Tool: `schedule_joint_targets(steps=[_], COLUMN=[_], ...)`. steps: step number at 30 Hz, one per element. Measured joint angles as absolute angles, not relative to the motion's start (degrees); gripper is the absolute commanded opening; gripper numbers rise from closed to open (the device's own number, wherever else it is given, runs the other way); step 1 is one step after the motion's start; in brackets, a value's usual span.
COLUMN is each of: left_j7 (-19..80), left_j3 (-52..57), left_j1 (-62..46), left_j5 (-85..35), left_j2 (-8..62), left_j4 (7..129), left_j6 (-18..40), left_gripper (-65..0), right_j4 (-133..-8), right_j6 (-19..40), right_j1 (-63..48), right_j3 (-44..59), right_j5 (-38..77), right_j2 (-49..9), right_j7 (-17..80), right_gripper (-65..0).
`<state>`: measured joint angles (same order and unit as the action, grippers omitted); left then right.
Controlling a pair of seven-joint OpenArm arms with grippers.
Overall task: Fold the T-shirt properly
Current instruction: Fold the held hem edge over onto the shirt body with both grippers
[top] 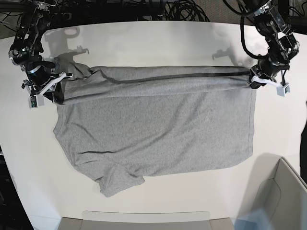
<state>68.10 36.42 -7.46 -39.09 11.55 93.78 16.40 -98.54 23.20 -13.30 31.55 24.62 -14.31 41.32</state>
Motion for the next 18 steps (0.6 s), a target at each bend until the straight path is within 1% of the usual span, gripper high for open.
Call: schedule_joint_targets(steps=[4, 8, 12, 14, 18], left_j7=[68.49, 68.71, 68.14, 68.12, 67.64], left_j3=[36.42, 35.33, 31.29, 31.11, 31.18], left_j1=[-5.3, -2.7, -0.47, 1.43, 3.03], left_j5=[-39.0, -38.96, -34.17, -31.64, -31.07], left_j2=[11.75, 11.97, 12.01, 11.73, 11.9], left_j4=[92.99, 91.18, 88.71, 87.22, 86.06], left_j6=[16.34, 16.36, 16.4, 16.32, 16.34], left_gripper=[-65.0, -65.0, -65.0, -65.0, -65.0], right_j4=[-95.44, -91.68, -88.82, -87.57, -86.35], right_j6=[23.2, 23.2, 23.2, 23.2, 23.18], right_j1=[-10.04, -6.44, -3.42, -2.04, -0.16], right_j3=[30.0, 28.08, 26.09, 25.69, 25.69], right_j5=[23.22, 19.31, 17.65, 16.99, 16.93], right_j2=[-14.52, -14.72, -14.28, -14.35, -14.57], right_j7=[41.21, 41.15, 41.15, 41.19, 41.12], right_gripper=[-65.0, -65.0, -65.0, -65.0, -65.0])
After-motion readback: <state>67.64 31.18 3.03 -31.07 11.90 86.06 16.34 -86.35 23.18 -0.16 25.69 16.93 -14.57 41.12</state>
